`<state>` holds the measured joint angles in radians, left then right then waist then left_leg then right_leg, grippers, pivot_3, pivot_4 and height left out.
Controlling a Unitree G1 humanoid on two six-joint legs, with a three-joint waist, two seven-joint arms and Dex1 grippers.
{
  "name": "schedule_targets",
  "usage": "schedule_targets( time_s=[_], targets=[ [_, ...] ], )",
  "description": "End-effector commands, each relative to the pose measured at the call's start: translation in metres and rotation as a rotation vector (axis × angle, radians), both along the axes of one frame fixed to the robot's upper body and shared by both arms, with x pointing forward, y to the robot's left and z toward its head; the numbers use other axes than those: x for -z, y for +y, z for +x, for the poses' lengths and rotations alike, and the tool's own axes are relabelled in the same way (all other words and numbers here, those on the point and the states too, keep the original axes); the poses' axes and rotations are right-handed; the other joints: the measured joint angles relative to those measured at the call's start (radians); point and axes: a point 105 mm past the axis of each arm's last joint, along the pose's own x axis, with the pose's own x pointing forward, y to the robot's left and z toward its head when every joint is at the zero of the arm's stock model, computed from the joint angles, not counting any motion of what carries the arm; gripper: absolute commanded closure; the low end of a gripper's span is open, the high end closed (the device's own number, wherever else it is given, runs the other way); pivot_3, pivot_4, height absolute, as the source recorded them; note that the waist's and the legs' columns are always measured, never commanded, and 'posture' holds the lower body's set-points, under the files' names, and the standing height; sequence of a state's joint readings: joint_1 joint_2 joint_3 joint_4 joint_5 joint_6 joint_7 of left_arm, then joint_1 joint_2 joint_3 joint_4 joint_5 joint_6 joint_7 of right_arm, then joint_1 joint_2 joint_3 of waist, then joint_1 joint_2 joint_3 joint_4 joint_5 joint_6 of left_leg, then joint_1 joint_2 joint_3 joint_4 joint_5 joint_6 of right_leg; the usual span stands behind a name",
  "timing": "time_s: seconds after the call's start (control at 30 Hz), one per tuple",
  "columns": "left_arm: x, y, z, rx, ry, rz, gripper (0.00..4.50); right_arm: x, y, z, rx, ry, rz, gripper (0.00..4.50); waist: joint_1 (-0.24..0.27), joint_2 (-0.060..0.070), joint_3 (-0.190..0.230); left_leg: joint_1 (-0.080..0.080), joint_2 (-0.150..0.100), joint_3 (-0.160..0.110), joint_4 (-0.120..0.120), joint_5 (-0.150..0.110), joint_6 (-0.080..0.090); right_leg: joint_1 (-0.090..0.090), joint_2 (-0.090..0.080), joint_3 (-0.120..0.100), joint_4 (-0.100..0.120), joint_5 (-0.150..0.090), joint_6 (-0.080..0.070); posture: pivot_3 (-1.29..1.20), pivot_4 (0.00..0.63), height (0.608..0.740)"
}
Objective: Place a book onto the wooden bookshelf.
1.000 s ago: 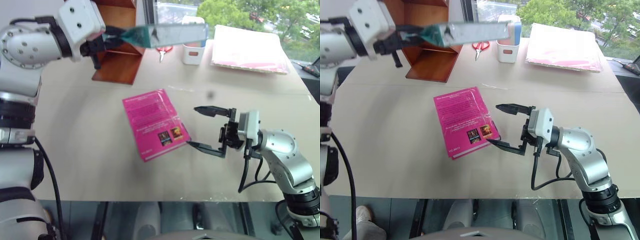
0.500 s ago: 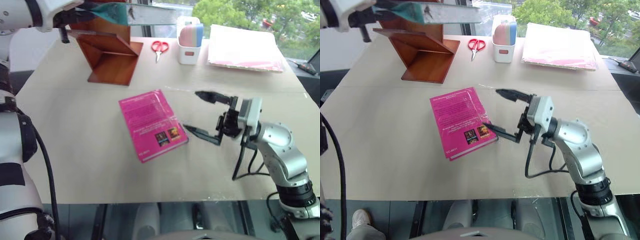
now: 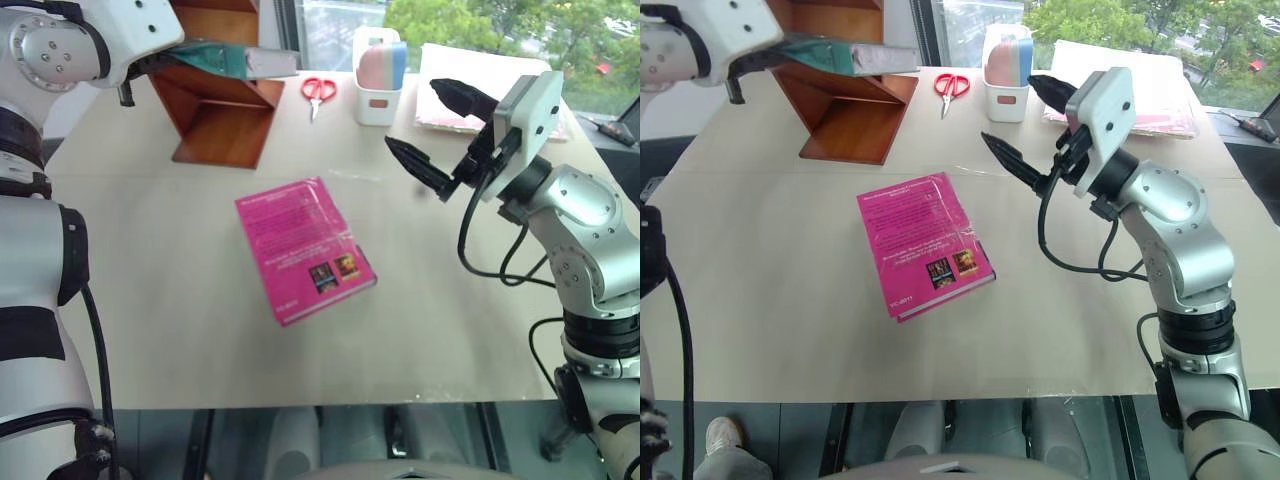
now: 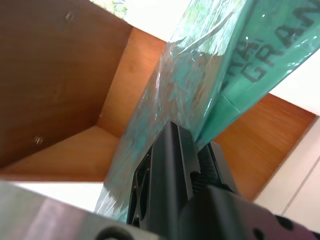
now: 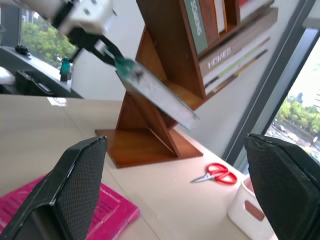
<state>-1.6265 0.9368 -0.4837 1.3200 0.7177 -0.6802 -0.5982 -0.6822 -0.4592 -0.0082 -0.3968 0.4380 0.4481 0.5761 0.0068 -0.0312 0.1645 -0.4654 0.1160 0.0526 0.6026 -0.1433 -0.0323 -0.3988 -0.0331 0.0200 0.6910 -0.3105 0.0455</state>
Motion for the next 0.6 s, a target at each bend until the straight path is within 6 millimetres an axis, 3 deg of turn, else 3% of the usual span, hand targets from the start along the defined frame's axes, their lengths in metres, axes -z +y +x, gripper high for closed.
schedule_targets(
  time_s=[0.03,0.3,0.4,0.6],
  targets=[
    [-0.016,-0.002,0.001,-0.019,-0.062,-0.006,4.46,-0.026,0.004,-0.015,-0.016,-0.089,0.041,0.0,0.0,0.0,0.0,0.0,0.0,0.001,0.0,0.0,0.0,-0.001,0.0,0.001,0.002,0.0,0.0,0.0,0.15,0.74],
    [-0.012,0.004,0.007,-0.097,-0.053,-0.022,4.46,-0.028,0.005,-0.018,-0.007,-0.082,0.055,0.0,0.001,0.0,0.0,0.0,0.0,0.001,0.005,0.0,0.0,-0.001,0.0,0.002,0.005,0.0,0.0,0.0,0.15,0.74],
    [-0.012,0.012,0.007,-0.134,-0.048,-0.055,3.34,-0.027,0.004,-0.018,0.0,-0.077,0.054,0.0,0.0,0.0,0.0,0.0,0.0,0.001,0.005,0.0,0.0,-0.001,0.0,0.002,0.006,0.0,0.0,0.0,0.15,0.74],
    [-0.016,0.011,0.006,-0.118,-0.079,-0.071,0.59,-0.028,0.003,-0.021,-0.015,-0.075,0.057,0.0,0.004,0.0,0.0,-0.001,0.0,0.001,0.006,0.0,0.0,-0.001,0.0,0.002,0.006,0.0,0.0,0.0,0.15,0.74]
  ],
)
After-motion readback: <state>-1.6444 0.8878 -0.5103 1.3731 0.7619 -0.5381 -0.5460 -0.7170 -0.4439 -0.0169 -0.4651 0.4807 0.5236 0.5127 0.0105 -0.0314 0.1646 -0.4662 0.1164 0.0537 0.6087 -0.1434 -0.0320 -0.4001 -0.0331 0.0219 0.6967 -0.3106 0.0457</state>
